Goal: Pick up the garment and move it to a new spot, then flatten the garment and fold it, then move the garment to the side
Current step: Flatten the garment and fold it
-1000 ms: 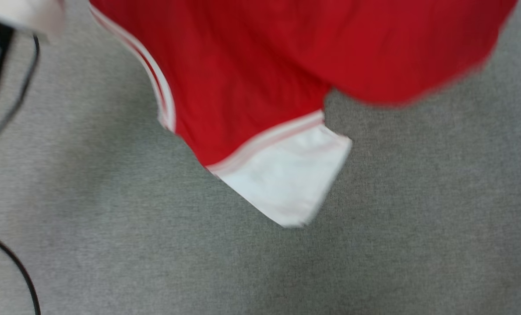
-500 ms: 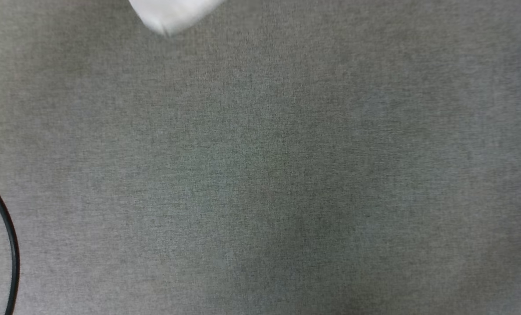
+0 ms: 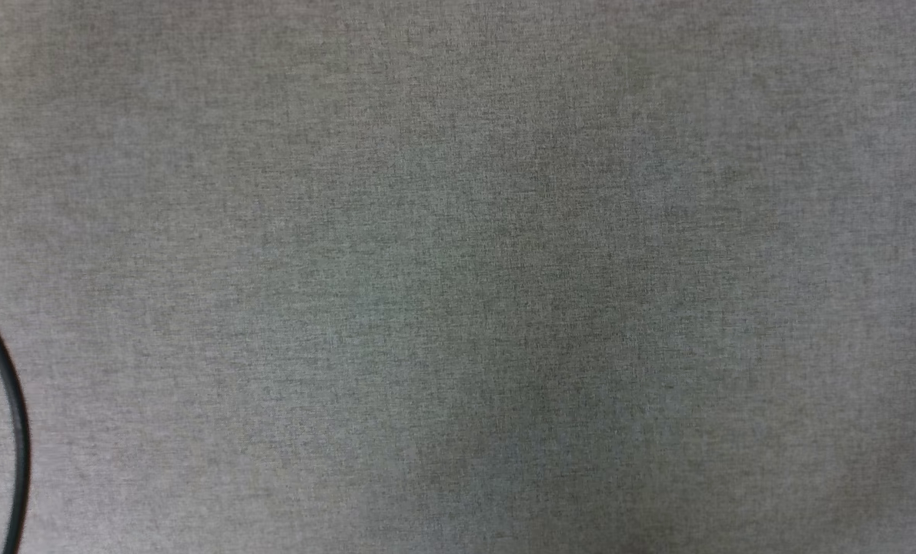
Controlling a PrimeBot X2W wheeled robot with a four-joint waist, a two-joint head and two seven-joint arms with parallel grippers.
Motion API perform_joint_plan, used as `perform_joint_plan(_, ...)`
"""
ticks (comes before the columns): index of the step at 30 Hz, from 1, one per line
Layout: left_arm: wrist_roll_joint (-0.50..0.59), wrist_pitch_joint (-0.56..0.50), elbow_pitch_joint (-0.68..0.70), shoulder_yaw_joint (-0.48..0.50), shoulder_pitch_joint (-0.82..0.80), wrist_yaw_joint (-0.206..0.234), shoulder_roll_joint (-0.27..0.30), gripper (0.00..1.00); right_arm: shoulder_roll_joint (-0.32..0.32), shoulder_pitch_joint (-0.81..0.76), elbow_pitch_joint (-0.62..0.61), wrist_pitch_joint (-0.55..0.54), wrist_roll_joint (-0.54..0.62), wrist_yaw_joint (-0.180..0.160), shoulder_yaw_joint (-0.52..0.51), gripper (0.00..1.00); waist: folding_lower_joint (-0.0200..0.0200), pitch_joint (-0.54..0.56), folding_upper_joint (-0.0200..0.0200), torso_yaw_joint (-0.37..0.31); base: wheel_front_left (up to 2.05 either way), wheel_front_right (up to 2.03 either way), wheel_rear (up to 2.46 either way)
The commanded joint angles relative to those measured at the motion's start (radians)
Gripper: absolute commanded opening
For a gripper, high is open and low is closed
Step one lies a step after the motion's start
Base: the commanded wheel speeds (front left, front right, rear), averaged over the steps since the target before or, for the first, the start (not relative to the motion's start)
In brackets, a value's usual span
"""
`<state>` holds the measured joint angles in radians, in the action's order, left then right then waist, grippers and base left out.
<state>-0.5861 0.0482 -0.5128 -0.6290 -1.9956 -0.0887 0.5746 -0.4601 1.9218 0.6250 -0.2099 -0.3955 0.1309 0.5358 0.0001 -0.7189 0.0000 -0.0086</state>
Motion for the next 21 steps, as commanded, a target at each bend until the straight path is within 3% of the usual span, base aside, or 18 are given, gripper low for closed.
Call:
perform_joint_plan(1,-0.005,0.011,-0.015,-0.008,0.035,-0.006,0.000,0.00,0.007,-0.034,0.018,0.015,-0.010,0.000,0.018,0.00,-0.0001,0.001,0.0000,0.000,0.00,0.00,0.00)
perform_joint_plan(12,-0.055,0.104,-0.051,-0.071,0.335,-0.022,0.027,0.00,0.031,-0.261,0.087,0.139,-0.100,0.000,0.189,0.00,-0.0001,0.064,0.0000,-0.004,0.00,0.00,0.00)
perform_joint_plan(21,-0.111,0.173,0.047,-0.114,0.739,0.038,0.067,0.00,0.007,-0.522,0.053,0.198,-0.195,0.000,0.334,0.00,-0.0001,0.200,0.0000,-0.015,0.00,0.00,0.00)
